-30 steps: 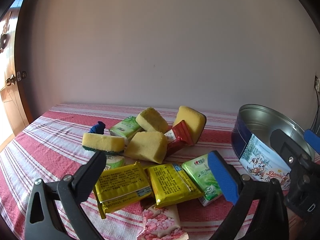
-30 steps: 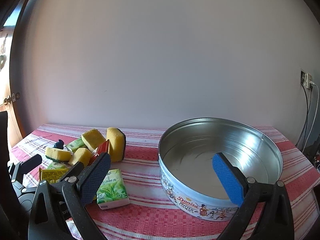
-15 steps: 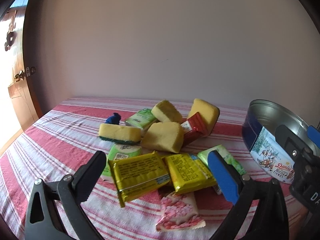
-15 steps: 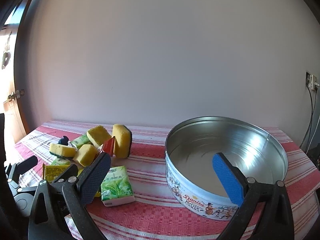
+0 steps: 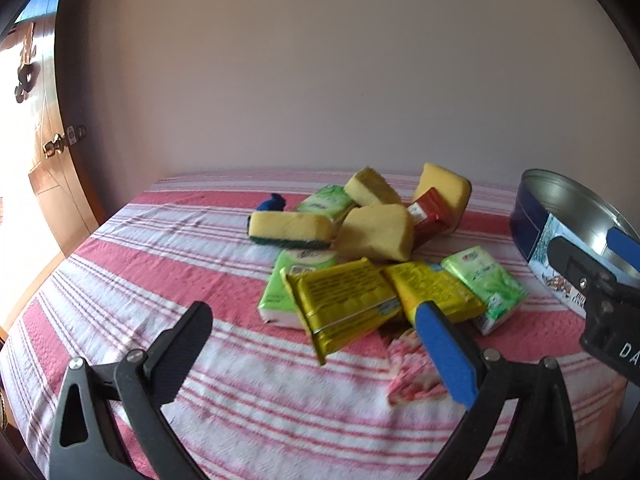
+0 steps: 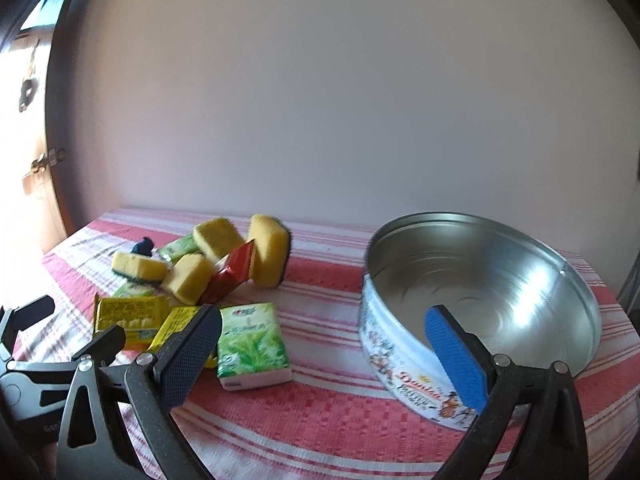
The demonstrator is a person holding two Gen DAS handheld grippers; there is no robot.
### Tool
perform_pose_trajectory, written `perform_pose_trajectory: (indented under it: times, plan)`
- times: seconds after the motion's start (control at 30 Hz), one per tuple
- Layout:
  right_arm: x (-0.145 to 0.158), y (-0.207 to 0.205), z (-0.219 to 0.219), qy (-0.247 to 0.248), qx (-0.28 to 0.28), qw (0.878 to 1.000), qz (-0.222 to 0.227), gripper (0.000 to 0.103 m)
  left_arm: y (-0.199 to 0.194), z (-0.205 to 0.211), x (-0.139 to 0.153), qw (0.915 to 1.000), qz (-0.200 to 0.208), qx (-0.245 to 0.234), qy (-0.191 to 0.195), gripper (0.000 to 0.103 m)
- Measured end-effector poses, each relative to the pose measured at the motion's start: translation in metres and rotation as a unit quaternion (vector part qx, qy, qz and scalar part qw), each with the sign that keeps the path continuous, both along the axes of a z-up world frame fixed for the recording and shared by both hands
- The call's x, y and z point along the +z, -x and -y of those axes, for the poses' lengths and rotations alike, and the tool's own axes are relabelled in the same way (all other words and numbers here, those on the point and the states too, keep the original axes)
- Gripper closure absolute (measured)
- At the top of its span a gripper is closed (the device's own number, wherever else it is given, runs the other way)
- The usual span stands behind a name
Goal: Organize objects
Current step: 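Grasp the green tea tissue pack with the right gripper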
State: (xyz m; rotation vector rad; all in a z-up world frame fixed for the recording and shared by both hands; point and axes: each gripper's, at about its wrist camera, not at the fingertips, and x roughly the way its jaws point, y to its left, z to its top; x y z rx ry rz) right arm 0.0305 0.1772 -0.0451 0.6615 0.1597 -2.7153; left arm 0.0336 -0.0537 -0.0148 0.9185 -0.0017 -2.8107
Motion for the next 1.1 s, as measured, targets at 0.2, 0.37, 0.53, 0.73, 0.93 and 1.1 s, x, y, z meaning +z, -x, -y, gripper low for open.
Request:
perform_pose_trajectory:
  times: [0.2, 0.37, 0.53, 0.73, 0.93, 1.1]
  plan:
    - [-0.01, 0.002, 0.018, -0.032, 0.032, 0.999, 0.021, 0.01, -0.005, 0.017, -0.005, 0.9996, 0.02, 0.002, -0.019, 0.001]
    - [-0.022, 0.015, 0.021, -0.037, 0.044, 0.996, 0.075, 0.018, -0.002, 0.023, -0.007, 0.9994, 0.025, 0.005, -0.023, 0.001]
    - [-0.034, 0.029, 0.032, -0.049, 0.052, 0.99, 0.119, 0.018, 0.002, 0.024, -0.007, 0.9994, 0.032, 0.002, -0.016, 0.001]
    - [-0.045, 0.044, 0.05, -0.072, 0.065, 0.983, 0.154, 0.019, 0.005, 0.032, -0.007, 0.9989, 0.039, 0.007, -0.023, 0.001]
    - [-0.048, 0.051, 0.053, -0.06, 0.084, 0.98, 0.167, 0.045, 0.019, 0.033, -0.003, 0.9985, 0.044, -0.004, -0.033, 0.001]
    - [-0.048, 0.05, 0.046, -0.057, 0.082, 0.979, 0.176, 0.048, 0.034, 0.031, -0.003, 0.9975, 0.045, -0.008, -0.053, 0.001]
